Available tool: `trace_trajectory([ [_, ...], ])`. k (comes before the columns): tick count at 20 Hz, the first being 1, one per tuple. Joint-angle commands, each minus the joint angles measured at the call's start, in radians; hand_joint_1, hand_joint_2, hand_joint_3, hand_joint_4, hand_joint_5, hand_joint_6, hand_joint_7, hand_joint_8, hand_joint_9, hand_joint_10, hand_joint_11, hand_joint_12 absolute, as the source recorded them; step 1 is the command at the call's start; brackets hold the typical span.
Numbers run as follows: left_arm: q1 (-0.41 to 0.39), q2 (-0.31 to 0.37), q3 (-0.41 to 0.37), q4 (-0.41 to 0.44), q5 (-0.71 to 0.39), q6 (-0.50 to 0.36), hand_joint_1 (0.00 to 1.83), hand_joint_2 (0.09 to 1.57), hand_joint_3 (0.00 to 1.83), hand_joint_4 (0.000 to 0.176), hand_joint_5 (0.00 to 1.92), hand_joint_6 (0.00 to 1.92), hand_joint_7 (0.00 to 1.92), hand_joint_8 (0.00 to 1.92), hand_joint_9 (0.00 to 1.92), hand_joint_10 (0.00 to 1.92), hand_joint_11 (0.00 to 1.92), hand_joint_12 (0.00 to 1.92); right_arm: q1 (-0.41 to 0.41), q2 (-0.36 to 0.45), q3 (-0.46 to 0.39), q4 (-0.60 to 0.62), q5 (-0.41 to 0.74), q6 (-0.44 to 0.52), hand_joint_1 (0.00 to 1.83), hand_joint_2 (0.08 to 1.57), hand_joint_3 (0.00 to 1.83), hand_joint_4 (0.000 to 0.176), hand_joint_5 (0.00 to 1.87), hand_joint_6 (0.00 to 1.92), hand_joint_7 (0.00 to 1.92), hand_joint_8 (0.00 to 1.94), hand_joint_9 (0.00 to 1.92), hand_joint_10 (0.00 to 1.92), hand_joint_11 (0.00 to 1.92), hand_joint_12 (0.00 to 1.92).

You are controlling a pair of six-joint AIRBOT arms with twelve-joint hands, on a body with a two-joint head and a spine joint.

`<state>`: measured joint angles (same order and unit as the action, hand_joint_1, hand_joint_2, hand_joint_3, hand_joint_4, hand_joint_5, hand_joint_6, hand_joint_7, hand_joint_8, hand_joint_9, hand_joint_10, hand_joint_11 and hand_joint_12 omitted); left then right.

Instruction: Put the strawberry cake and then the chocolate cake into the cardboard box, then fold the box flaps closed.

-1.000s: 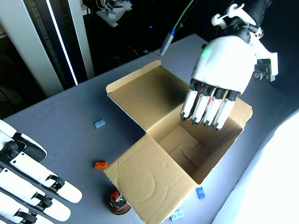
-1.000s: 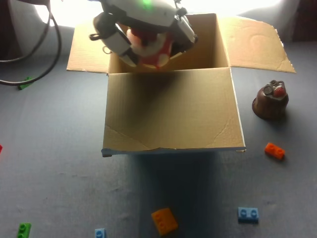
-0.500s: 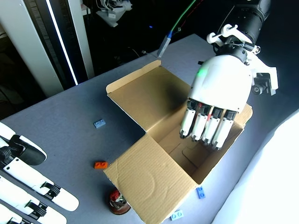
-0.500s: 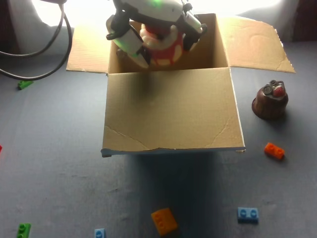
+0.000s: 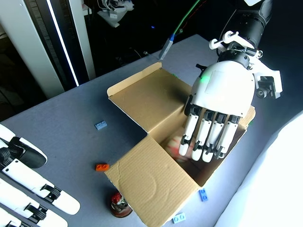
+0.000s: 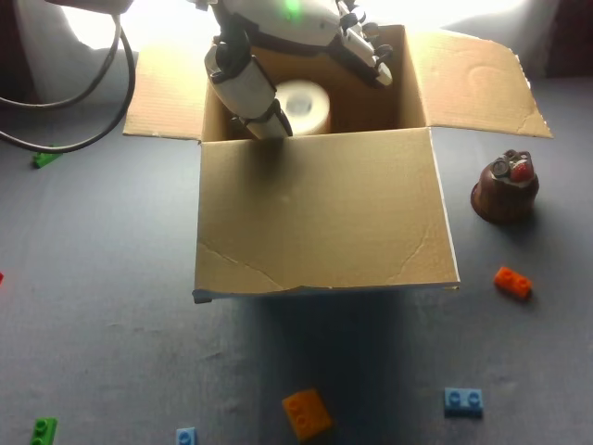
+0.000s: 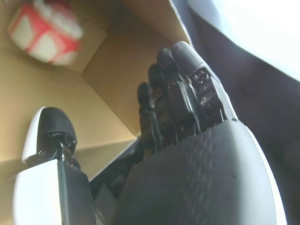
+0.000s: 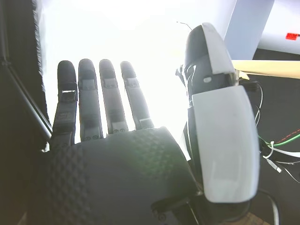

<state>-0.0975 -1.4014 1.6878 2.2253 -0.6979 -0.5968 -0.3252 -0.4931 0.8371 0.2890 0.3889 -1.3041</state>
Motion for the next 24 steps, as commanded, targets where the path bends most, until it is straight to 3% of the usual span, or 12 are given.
trace_trajectory([
  [1, -0.010, 0.012, 0.001, -0.046, 0.033, 0.000, 0.47, 0.98, 0.00, 0.069, 0.21, 0.00, 0.32, 0.00, 0.42, 0.02, 0.02, 1.26, 0.003, 0.011, 0.014, 0.023, 0.116, -0.002, 0.61, 1.12, 0.00, 0.000, 0.17, 0.00, 0.18, 0.00, 0.24, 0.00, 0.00, 0.70],
  [3, -0.021, 0.014, 0.009, -0.045, 0.038, 0.001, 0.47, 0.97, 0.00, 0.072, 0.23, 0.00, 0.33, 0.00, 0.42, 0.02, 0.01, 1.29, -0.039, -0.007, 0.034, 0.119, 0.170, 0.009, 0.61, 1.12, 0.00, 0.000, 0.18, 0.01, 0.18, 0.00, 0.24, 0.01, 0.00, 0.68],
  [8, -0.074, 0.012, 0.065, -0.044, 0.048, 0.012, 0.41, 1.00, 0.01, 0.064, 0.26, 0.01, 0.35, 0.01, 0.42, 0.02, 0.00, 1.33, -0.141, -0.075, 0.087, 0.127, 0.222, 0.106, 0.64, 1.11, 0.00, 0.000, 0.18, 0.01, 0.18, 0.00, 0.25, 0.01, 0.00, 0.67],
  [11, -0.112, 0.018, 0.106, -0.044, 0.043, 0.017, 0.38, 1.02, 0.01, 0.063, 0.27, 0.01, 0.35, 0.00, 0.44, 0.02, 0.00, 1.37, -0.161, -0.108, 0.132, 0.127, 0.218, 0.292, 0.65, 1.09, 0.00, 0.000, 0.18, 0.00, 0.20, 0.01, 0.27, 0.01, 0.00, 0.65],
  [14, -0.146, 0.042, 0.132, -0.025, 0.022, 0.002, 0.34, 1.03, 0.01, 0.061, 0.26, 0.00, 0.34, 0.00, 0.42, 0.01, 0.00, 1.36, -0.159, -0.154, 0.183, 0.128, 0.173, 0.408, 0.60, 1.11, 0.00, 0.000, 0.15, 0.00, 0.19, 0.00, 0.25, 0.01, 0.00, 0.62],
  [17, -0.172, 0.092, 0.122, 0.014, -0.016, -0.054, 0.23, 1.06, 0.02, 0.069, 0.26, 0.00, 0.35, 0.00, 0.42, 0.01, 0.00, 1.34, -0.159, -0.211, 0.219, 0.133, 0.165, 0.410, 0.66, 1.08, 0.00, 0.000, 0.17, 0.01, 0.21, 0.00, 0.27, 0.01, 0.00, 0.69],
  [24, -0.204, 0.242, 0.057, 0.107, -0.084, -0.174, 0.03, 1.10, 0.02, 0.076, 0.28, 0.01, 0.37, 0.01, 0.42, 0.01, 0.00, 1.33, -0.103, -0.340, 0.328, 0.289, 0.081, 0.387, 0.65, 1.07, 0.00, 0.000, 0.14, 0.00, 0.19, 0.00, 0.24, 0.00, 0.00, 0.58],
])
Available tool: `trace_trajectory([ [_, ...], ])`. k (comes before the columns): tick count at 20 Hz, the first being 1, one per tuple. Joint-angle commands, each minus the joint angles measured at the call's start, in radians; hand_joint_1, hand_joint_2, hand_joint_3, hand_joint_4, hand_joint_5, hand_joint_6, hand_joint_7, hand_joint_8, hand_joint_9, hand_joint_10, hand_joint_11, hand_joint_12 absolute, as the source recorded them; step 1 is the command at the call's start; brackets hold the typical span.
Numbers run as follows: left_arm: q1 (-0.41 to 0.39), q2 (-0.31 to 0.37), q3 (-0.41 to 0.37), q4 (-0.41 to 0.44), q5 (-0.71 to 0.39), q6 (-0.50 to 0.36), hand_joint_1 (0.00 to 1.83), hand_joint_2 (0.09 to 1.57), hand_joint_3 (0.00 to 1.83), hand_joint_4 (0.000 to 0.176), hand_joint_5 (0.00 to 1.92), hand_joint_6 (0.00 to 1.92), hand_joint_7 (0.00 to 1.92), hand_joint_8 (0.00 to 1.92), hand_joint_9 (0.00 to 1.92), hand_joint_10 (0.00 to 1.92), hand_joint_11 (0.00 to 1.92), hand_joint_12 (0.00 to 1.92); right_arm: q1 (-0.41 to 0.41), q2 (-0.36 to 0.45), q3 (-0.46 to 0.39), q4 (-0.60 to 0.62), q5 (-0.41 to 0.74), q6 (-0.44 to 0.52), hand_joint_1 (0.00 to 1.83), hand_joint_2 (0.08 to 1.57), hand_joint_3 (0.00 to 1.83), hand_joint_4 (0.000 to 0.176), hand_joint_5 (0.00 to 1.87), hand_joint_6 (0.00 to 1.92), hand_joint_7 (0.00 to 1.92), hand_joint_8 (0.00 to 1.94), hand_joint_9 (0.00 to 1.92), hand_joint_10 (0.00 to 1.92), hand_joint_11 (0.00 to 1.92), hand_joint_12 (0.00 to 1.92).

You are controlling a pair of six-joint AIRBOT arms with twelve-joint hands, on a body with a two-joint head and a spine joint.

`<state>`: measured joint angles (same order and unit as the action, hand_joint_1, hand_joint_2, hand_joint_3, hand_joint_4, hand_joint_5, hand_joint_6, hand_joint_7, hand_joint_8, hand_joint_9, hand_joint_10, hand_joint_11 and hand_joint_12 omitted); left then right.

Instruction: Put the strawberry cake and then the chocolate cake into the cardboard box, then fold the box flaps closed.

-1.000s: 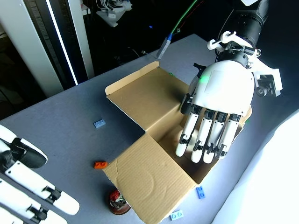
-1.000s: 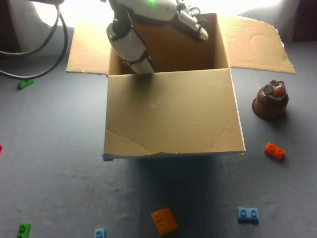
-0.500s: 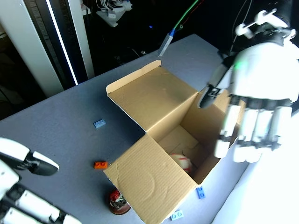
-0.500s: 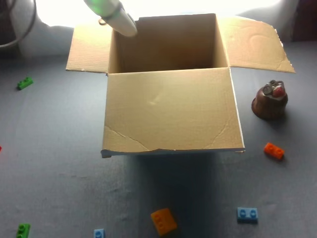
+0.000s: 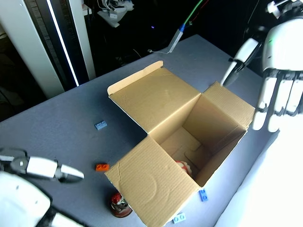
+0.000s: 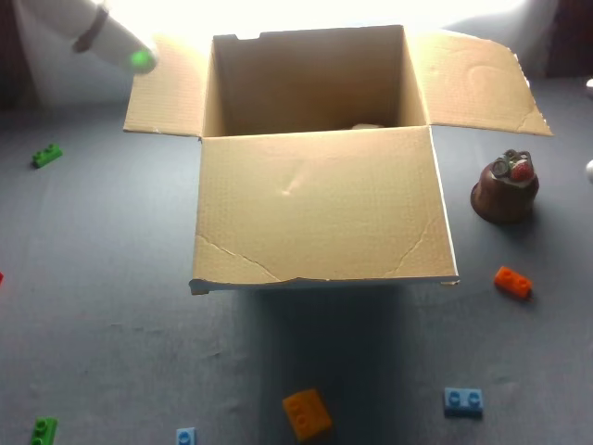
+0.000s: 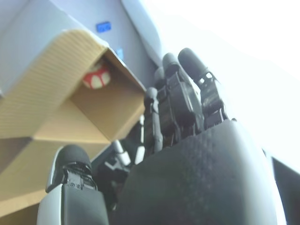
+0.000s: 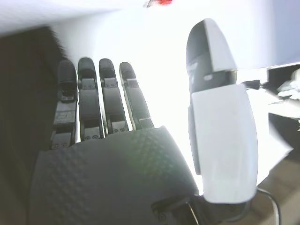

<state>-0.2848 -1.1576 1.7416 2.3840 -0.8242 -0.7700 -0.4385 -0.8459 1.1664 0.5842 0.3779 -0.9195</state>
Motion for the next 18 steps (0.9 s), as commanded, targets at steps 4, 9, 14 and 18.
trace_trajectory([
  [4, -0.008, 0.075, -0.019, -0.034, 0.008, -0.053, 0.00, 1.10, 0.01, 0.073, 0.27, 0.00, 0.35, 0.00, 0.41, 0.00, 0.00, 1.31, 0.021, -0.052, 0.052, -0.003, 0.077, 0.002, 0.86, 0.98, 0.00, 0.000, 0.11, 0.00, 0.18, 0.00, 0.23, 0.00, 0.00, 0.62],
  [9, 0.017, 0.139, -0.053, -0.012, 0.008, -0.055, 0.00, 1.10, 0.00, 0.070, 0.27, 0.00, 0.36, 0.00, 0.41, 0.00, 0.00, 1.30, 0.021, -0.139, 0.135, -0.003, 0.049, -0.020, 1.17, 0.96, 0.00, 0.000, 0.09, 0.00, 0.18, 0.00, 0.20, 0.00, 0.00, 0.49],
  [14, 0.041, 0.170, -0.049, -0.019, 0.023, -0.064, 0.01, 1.12, 0.01, 0.065, 0.27, 0.00, 0.35, 0.00, 0.41, 0.00, 0.00, 1.31, 0.030, -0.198, 0.182, -0.003, 0.047, -0.036, 1.19, 0.98, 0.00, 0.000, 0.11, 0.01, 0.20, 0.01, 0.20, 0.00, 0.00, 0.47],
  [18, 0.094, 0.185, -0.051, -0.023, 0.062, -0.065, 0.04, 1.12, 0.00, 0.062, 0.29, 0.01, 0.36, 0.00, 0.41, 0.00, 0.00, 1.28, 0.058, -0.235, 0.192, -0.003, 0.051, -0.039, 1.17, 1.00, 0.00, 0.000, 0.09, 0.00, 0.17, 0.00, 0.17, 0.01, 0.00, 0.35],
])
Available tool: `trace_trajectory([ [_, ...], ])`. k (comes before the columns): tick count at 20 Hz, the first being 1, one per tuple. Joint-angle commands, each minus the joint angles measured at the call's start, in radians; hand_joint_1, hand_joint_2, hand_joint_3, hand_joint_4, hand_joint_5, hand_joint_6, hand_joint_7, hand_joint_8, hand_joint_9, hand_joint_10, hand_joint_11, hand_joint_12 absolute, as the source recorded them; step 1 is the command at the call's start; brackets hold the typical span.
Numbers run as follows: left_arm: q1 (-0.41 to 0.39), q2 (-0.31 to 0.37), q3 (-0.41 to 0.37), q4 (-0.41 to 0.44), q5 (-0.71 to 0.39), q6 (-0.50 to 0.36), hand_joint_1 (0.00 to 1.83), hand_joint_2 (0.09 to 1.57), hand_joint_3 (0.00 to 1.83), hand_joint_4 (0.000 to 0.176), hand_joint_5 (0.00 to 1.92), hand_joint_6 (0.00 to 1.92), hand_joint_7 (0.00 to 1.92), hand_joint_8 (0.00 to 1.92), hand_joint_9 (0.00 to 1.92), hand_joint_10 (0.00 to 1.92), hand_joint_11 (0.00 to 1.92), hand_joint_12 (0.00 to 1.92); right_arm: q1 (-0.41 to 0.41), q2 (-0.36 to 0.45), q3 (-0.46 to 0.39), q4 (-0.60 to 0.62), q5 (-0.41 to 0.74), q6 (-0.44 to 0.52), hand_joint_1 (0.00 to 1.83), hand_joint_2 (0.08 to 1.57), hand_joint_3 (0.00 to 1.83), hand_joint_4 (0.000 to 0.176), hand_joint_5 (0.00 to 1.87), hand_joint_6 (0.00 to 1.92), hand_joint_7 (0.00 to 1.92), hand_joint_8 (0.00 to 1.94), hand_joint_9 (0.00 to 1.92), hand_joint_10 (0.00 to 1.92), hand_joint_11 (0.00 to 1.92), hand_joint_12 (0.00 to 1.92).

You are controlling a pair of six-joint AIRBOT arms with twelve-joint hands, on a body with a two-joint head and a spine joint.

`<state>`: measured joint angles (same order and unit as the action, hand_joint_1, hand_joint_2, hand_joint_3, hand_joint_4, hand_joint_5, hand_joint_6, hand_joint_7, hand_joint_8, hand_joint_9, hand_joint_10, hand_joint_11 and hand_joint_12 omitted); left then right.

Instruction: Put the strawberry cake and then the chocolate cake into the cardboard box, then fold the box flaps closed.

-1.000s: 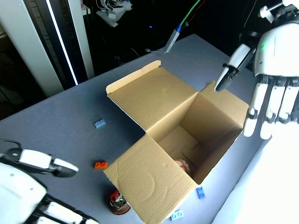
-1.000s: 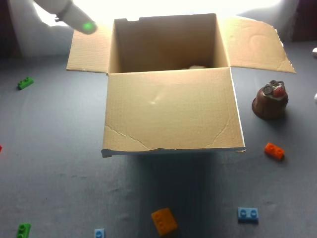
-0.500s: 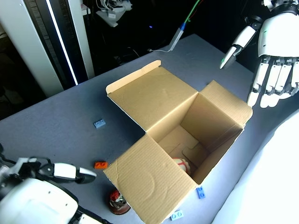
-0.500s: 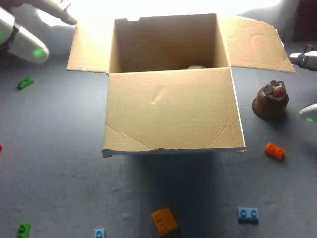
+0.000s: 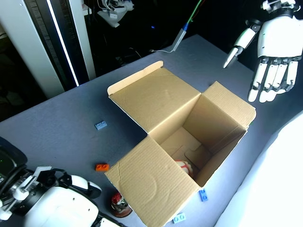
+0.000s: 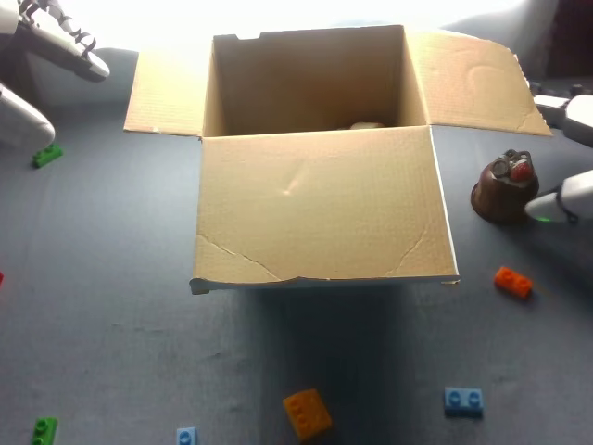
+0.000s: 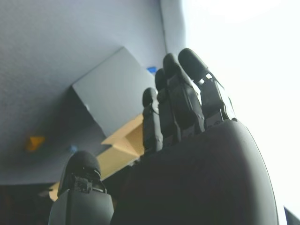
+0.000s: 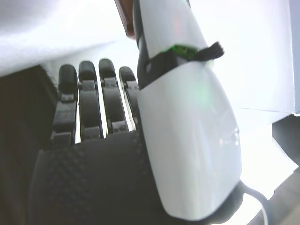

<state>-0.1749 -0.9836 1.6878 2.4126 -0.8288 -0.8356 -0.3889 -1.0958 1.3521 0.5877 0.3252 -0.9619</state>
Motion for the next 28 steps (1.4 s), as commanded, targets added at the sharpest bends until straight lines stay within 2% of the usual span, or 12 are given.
trace_trajectory([
  [1, 0.000, 0.013, 0.001, -0.061, 0.084, 0.001, 0.03, 1.11, 0.00, 0.061, 0.31, 0.01, 0.36, 0.00, 0.41, 0.00, 0.00, 1.29, 0.014, 0.004, 0.008, -0.006, 0.104, 0.003, 1.16, 1.00, 0.00, 0.000, 0.10, 0.01, 0.18, 0.00, 0.18, 0.01, 0.00, 0.39],
  [5, 0.044, 0.018, -0.011, -0.067, 0.136, -0.003, 0.06, 1.12, 0.00, 0.059, 0.30, 0.01, 0.36, 0.00, 0.42, 0.01, 0.00, 1.30, 0.011, -0.024, 0.009, -0.006, 0.106, -0.003, 1.16, 1.01, 0.00, 0.000, 0.09, 0.00, 0.18, 0.00, 0.17, 0.00, 0.00, 0.37],
  [7, 0.057, 0.023, -0.025, -0.078, 0.170, -0.002, 0.03, 1.12, 0.00, 0.073, 0.28, 0.00, 0.37, 0.01, 0.42, 0.01, 0.00, 1.29, 0.006, -0.036, 0.016, -0.006, 0.113, -0.007, 1.16, 1.00, 0.00, 0.000, 0.11, 0.01, 0.20, 0.00, 0.19, 0.01, 0.00, 0.42],
  [12, 0.066, 0.023, -0.038, -0.119, 0.167, -0.001, 0.03, 1.12, 0.00, 0.073, 0.28, 0.00, 0.37, 0.00, 0.41, 0.00, 0.00, 1.27, -0.018, -0.059, 0.043, -0.006, 0.119, -0.018, 1.14, 1.01, 0.00, 0.000, 0.08, 0.00, 0.17, 0.00, 0.17, 0.00, 0.00, 0.40],
  [14, 0.070, 0.022, -0.038, -0.120, 0.167, -0.001, 0.07, 1.11, 0.00, 0.067, 0.30, 0.01, 0.37, 0.00, 0.42, 0.01, 0.00, 1.29, -0.021, -0.062, 0.049, -0.006, 0.119, -0.018, 1.14, 1.00, 0.00, 0.000, 0.09, 0.00, 0.18, 0.00, 0.19, 0.01, 0.00, 0.44],
  [15, 0.072, 0.021, -0.038, -0.119, 0.167, -0.001, 0.06, 1.11, 0.00, 0.074, 0.29, 0.00, 0.37, 0.00, 0.42, 0.00, 0.00, 1.29, -0.021, -0.063, 0.051, -0.006, 0.122, -0.018, 1.16, 0.99, 0.00, 0.000, 0.10, 0.01, 0.20, 0.01, 0.20, 0.01, 0.00, 0.57],
  [18, 0.080, 0.016, -0.040, -0.091, 0.167, -0.001, 0.09, 1.11, 0.00, 0.069, 0.29, 0.00, 0.37, 0.00, 0.42, 0.01, 0.01, 1.27, -0.021, -0.065, 0.056, -0.006, 0.128, -0.018, 1.15, 1.01, 0.00, 0.000, 0.10, 0.00, 0.20, 0.00, 0.20, 0.01, 0.00, 0.50],
  [21, 0.108, 0.009, -0.047, -0.038, 0.150, 0.032, 0.11, 1.10, 0.00, 0.087, 0.26, 0.00, 0.37, 0.00, 0.43, 0.01, 0.04, 1.18, -0.025, -0.067, 0.061, -0.006, 0.129, -0.018, 1.18, 0.98, 0.00, 0.000, 0.19, 0.03, 0.23, 0.01, 0.21, 0.01, 0.00, 0.68],
  [22, 0.118, 0.007, -0.051, -0.038, 0.142, 0.040, 0.12, 1.11, 0.00, 0.075, 0.28, 0.01, 0.37, 0.00, 0.44, 0.01, 0.05, 1.18, -0.026, -0.068, 0.064, -0.006, 0.130, -0.018, 1.19, 0.98, 0.00, 0.000, 0.25, 0.05, 0.25, 0.01, 0.21, 0.01, 0.00, 0.69],
  [24, 0.121, 0.008, -0.055, -0.044, 0.155, 0.048, 0.12, 1.11, 0.00, 0.076, 0.29, 0.01, 0.40, 0.00, 0.47, 0.02, 0.09, 1.16, -0.026, -0.067, 0.066, -0.006, 0.132, -0.018, 1.17, 0.99, 0.00, 0.000, 0.27, 0.06, 0.26, 0.02, 0.23, 0.02, 0.00, 0.68],
  [26, 0.123, 0.008, -0.055, -0.046, 0.160, 0.071, 0.12, 1.11, 0.00, 0.071, 0.31, 0.01, 0.43, 0.01, 0.51, 0.02, 0.12, 1.12, -0.028, -0.067, 0.066, -0.006, 0.132, -0.018, 1.17, 0.99, 0.00, 0.000, 0.30, 0.06, 0.30, 0.02, 0.26, 0.03, 0.00, 0.80],
  [28, 0.133, 0.008, -0.055, -0.062, 0.155, 0.107, 0.13, 1.10, 0.00, 0.075, 0.31, 0.00, 0.44, 0.01, 0.51, 0.02, 0.12, 1.11, -0.029, -0.067, 0.067, -0.006, 0.135, -0.018, 1.22, 0.99, 0.00, 0.000, 0.58, 0.16, 0.59, 0.08, 0.49, 0.16, 0.00, 1.26],
])
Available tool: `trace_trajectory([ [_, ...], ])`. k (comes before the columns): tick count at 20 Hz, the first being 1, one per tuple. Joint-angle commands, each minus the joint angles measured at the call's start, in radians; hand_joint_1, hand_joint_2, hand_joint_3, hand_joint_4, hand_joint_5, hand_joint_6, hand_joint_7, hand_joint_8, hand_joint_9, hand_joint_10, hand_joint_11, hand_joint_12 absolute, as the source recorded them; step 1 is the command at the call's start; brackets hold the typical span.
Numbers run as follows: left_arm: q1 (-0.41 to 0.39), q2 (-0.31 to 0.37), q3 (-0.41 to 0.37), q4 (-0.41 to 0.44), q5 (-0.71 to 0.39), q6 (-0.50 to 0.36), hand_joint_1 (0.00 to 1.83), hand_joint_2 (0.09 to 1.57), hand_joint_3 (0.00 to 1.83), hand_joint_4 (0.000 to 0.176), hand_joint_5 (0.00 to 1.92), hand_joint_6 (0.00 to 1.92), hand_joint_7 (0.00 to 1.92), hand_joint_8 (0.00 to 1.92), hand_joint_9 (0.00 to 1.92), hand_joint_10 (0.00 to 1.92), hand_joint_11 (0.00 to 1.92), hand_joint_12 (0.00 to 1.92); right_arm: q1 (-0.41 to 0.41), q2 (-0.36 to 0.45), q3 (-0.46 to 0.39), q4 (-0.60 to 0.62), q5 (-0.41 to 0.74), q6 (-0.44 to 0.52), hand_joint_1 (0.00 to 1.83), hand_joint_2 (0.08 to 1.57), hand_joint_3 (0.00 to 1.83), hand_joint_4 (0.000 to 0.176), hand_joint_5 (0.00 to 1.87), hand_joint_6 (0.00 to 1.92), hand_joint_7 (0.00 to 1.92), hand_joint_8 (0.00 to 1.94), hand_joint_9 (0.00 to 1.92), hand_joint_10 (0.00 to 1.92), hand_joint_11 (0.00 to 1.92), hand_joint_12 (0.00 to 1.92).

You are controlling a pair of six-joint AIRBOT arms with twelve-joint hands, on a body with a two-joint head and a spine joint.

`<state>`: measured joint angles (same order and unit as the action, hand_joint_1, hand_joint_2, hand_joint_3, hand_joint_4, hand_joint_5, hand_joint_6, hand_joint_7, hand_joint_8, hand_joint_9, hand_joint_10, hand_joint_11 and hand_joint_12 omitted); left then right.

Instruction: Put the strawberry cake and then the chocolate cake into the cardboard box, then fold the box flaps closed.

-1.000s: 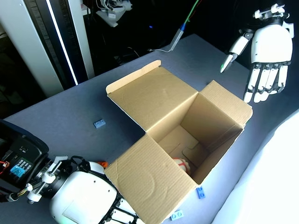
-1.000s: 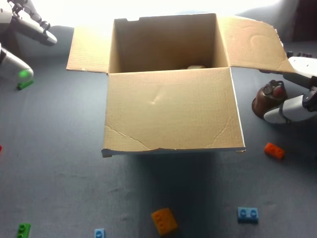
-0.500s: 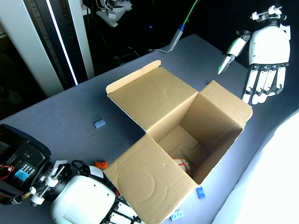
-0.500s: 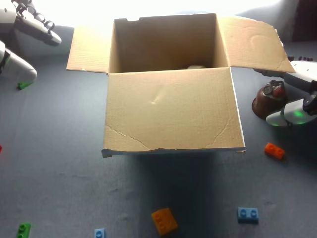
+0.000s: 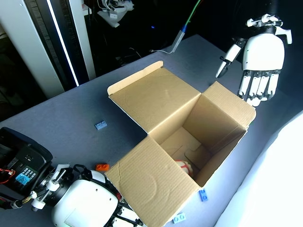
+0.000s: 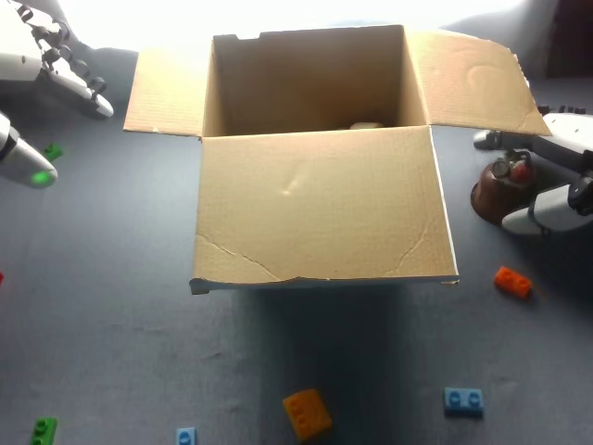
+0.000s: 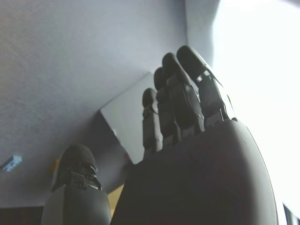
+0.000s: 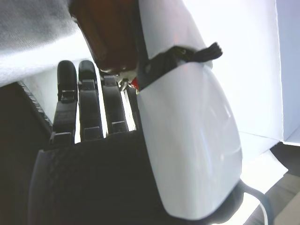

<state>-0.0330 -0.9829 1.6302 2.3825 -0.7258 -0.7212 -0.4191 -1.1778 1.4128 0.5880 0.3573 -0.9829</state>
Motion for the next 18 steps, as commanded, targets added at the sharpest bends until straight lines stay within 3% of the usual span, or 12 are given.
trace_trajectory([
  [1, -0.002, 0.006, 0.003, -0.043, 0.047, 0.020, 0.15, 1.10, 0.00, 0.070, 0.32, 0.01, 0.44, 0.00, 0.51, 0.01, 0.13, 1.11, 0.000, 0.015, 0.006, -0.007, 0.105, 0.003, 1.23, 0.99, 0.00, 0.000, 0.70, 0.28, 0.72, 0.18, 0.53, 0.55, 0.00, 1.48],
  [2, 0.000, 0.005, 0.002, -0.048, 0.044, 0.035, 0.14, 1.10, 0.00, 0.072, 0.32, 0.01, 0.44, 0.00, 0.51, 0.01, 0.13, 1.10, 0.000, 0.015, 0.006, -0.007, 0.106, 0.003, 1.23, 1.01, 0.00, 0.000, 0.74, 0.35, 0.76, 0.27, 0.49, 0.86, 0.01, 1.59],
  [3, 0.005, 0.005, 0.001, -0.057, 0.039, 0.054, 0.14, 1.10, 0.00, 0.072, 0.32, 0.00, 0.44, 0.00, 0.51, 0.01, 0.13, 1.10, 0.000, 0.015, 0.006, -0.007, 0.106, 0.003, 1.16, 1.12, 0.01, 0.000, 0.86, 0.95, 0.74, 0.66, 0.53, 1.14, 0.13, 1.71],
  [4, 0.012, 0.005, 0.000, -0.067, 0.035, 0.082, 0.14, 1.10, 0.00, 0.070, 0.32, 0.00, 0.43, 0.00, 0.51, 0.01, 0.13, 1.10, -0.001, 0.015, 0.006, -0.007, 0.107, 0.003, 1.18, 1.17, 0.01, 0.000, 0.84, 1.11, 0.83, 1.16, 0.56, 1.28, 0.18, 1.79],
  [5, 0.018, 0.005, -0.001, -0.074, 0.032, 0.091, 0.13, 1.10, 0.00, 0.071, 0.32, 0.00, 0.43, 0.00, 0.51, 0.01, 0.12, 1.09, -0.001, 0.015, 0.006, -0.007, 0.107, 0.003, 1.20, 1.17, 0.00, 0.000, 0.86, 1.09, 0.88, 1.26, 0.61, 1.39, 0.25, 1.88],
  [6, 0.026, 0.004, 0.004, -0.105, 0.017, 0.091, 0.12, 1.11, 0.00, 0.073, 0.31, 0.00, 0.43, 0.00, 0.50, 0.00, 0.12, 1.09, -0.001, 0.015, 0.006, -0.007, 0.107, 0.003, 1.23, 1.14, 0.00, 0.000, 0.97, 0.89, 0.92, 1.27, 0.68, 1.43, 0.36, 1.88],
  [7, 0.030, 0.002, 0.010, -0.134, 0.001, 0.091, 0.13, 1.11, 0.00, 0.072, 0.31, 0.00, 0.43, 0.00, 0.49, 0.00, 0.11, 1.09, -0.002, 0.015, 0.006, -0.007, 0.107, 0.003, 1.24, 1.13, 0.00, 0.000, 1.00, 0.83, 0.93, 1.26, 0.70, 1.44, 0.41, 1.88],
  [11, 0.051, -0.010, 0.044, -0.253, -0.077, 0.091, 0.11, 1.11, 0.00, 0.066, 0.31, 0.00, 0.44, 0.00, 0.51, 0.01, 0.12, 1.09, -0.001, 0.038, -0.004, -0.009, 0.117, 0.003, 1.25, 1.11, 0.00, 0.000, 1.04, 0.76, 0.99, 1.20, 0.76, 1.40, 0.48, 1.84],
  [18, 0.111, -0.025, 0.083, -0.396, -0.201, 0.092, 0.11, 1.11, 0.00, 0.065, 0.31, 0.00, 0.44, 0.00, 0.53, 0.01, 0.15, 1.08, 0.023, 0.225, -0.172, -0.037, 0.135, -0.014, 1.23, 1.13, 0.00, 0.000, 0.95, 0.93, 0.96, 1.21, 0.74, 1.37, 0.45, 1.85],
])
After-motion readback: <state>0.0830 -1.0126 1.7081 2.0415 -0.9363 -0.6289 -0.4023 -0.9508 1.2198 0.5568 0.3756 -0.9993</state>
